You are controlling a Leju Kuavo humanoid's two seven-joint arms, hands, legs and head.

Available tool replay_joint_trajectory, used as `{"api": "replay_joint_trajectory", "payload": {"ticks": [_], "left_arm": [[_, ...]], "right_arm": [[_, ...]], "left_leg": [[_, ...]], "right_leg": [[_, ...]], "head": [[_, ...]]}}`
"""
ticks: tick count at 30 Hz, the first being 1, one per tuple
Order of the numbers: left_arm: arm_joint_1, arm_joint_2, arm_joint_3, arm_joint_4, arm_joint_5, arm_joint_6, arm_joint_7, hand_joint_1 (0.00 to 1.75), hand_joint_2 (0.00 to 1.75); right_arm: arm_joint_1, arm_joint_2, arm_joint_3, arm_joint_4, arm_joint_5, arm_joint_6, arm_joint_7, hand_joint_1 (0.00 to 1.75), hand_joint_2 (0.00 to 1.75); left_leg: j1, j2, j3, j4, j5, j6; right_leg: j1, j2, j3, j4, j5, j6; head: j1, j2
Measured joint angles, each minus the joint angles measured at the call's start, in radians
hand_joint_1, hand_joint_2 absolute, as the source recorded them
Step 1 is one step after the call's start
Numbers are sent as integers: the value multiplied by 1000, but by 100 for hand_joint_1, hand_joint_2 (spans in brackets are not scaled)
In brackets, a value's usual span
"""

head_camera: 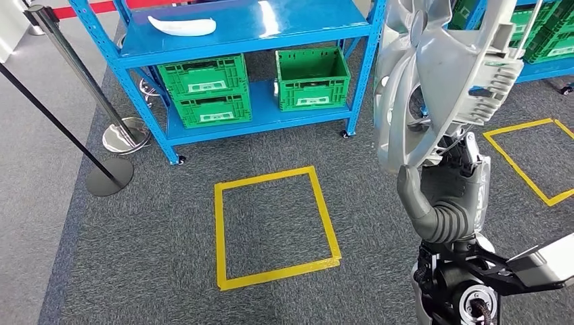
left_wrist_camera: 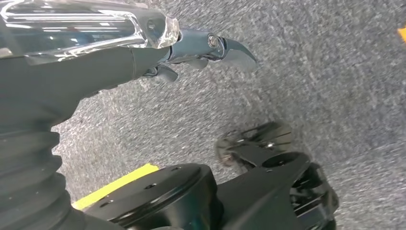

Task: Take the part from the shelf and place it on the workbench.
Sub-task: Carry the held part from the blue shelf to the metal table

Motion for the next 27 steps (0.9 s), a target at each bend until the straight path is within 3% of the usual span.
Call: {"api": "replay_joint_trajectory", "payload": {"ticks": [1,2,3,4,6,8,9,10,12,13,14,16,17,18,19,20,21,22,24,25,27], "left_arm": [[0,0,0,0,0,0,0,0,175],[-1,0,0,0,0,0,0,0,175],[-1,0,0,0,-1,0,0,0,175],[-2,0,0,0,-1,0,0,0,175],[-4,1,0,-1,-1,0,-1,0,175],[-11,2,0,-3,-2,0,-1,0,175],[-14,3,0,-3,-3,0,-1,0,175],[-16,2,0,-4,-5,-1,-1,0,175],[-16,2,0,-3,-9,-2,0,0,175],[-15,1,1,-3,-10,-3,0,0,175],[-14,1,1,-2,-11,-3,1,0,175],[-14,0,2,-2,-14,-2,2,0,175],[-13,0,2,-2,-14,-1,2,0,175],[-13,0,3,-2,-15,-1,2,0,175],[-13,-1,4,-2,-14,0,3,0,175],[-12,-1,6,-2,-13,0,4,0,175],[-13,-1,9,-2,-13,0,5,0,175],[-13,-2,11,-2,-12,0,6,0,175],[-14,-3,14,-3,-11,1,6,0,175],[-14,-3,16,-3,-11,1,6,0,175],[-9,-2,19,-2,-11,2,7,0,175]], "right_arm": [[2,0,-1,0,1,-2,0,175,175],[5,0,-2,1,1,-4,-1,175,175],[7,0,-3,2,2,-5,-1,175,175],[9,0,-4,3,2,-6,-1,175,175],[12,-1,-5,4,2,-6,-2,175,175],[14,-2,-6,4,2,-8,-2,175,175],[14,-2,-6,4,2,-10,-3,175,175],[15,-2,-7,4,2,-13,-4,175,175],[18,-4,-7,4,2,-19,-5,175,175],[19,-5,-8,4,4,-22,-6,175,175],[21,-6,-9,5,5,-25,-6,175,175],[23,-8,-11,5,11,-32,-6,175,175],[24,-9,-11,6,13,-35,-7,175,175],[25,-10,-11,8,16,-38,-7,175,175],[26,-10,-11,10,18,-41,-7,175,175],[26,-10,-12,11,20,-45,-8,175,175],[26,-10,-12,12,23,-48,-9,175,175],[26,-10,-12,13,27,-51,-10,175,175],[28,-10,-13,14,33,-56,-12,175,175],[29,-10,-13,14,35,-58,-12,175,175],[33,-10,-13,15,35,-60,-14,175,175]], "left_leg": [[0,0,-11,64,-40,-2],[0,0,-16,118,-58,-2],[0,0,-9,146,-48,0],[0,0,13,141,-18,3],[-5,0,104,38,36,17],[-16,-1,219,-128,25,33],[-21,-1,252,-183,11,38],[-25,-2,265,-214,8,42],[-23,-1,247,-221,31,51],[-21,2,234,-223,47,57],[-18,4,218,-225,62,62],[-18,5,185,-225,89,66],[-18,5,168,-224,102,65],[-18,3,152,-222,116,64],[-17,0,135,-218,129,61],[-17,-4,119,-212,140,58],[-16,-10,103,-204,148,55],[-16,-17,88,-193,154,51],[-18,-34,65,-174,165,42],[-19,-44,55,-168,172,37],[-19,-54,36,-160,178,27]], "right_leg": [[1,0,-15,0,12,-2],[3,0,-30,1,25,-3],[5,0,-45,1,37,-3],[7,0,-60,2,49,-3],[11,1,-86,2,74,-1],[15,0,-99,1,97,5],[14,-2,-102,-2,110,11],[13,-4,-103,-8,123,18],[9,-5,-110,-14,127,30],[8,-4,-119,1,99,35],[8,-2,-130,35,52,41],[7,-1,-155,160,-49,51],[7,-1,-164,230,-66,54],[7,-1,-165,284,-55,55],[7,0,-154,309,-22,55],[7,4,-122,291,14,53],[6,18,-71,235,32,50],[5,35,-6,149,24,47],[5,59,94,1,-32,37],[6,58,113,-35,-54,31],[4,40,105,-46,-57,16]], "head": [[-1,0],[-1,0],[-1,0],[-1,0],[-1,0],[0,0],[0,0],[0,0],[0,0],[1,0],[3,0],[7,0],[7,0],[7,0],[7,0],[7,0],[7,0],[7,0],[7,0],[6,0],[6,0]]}}
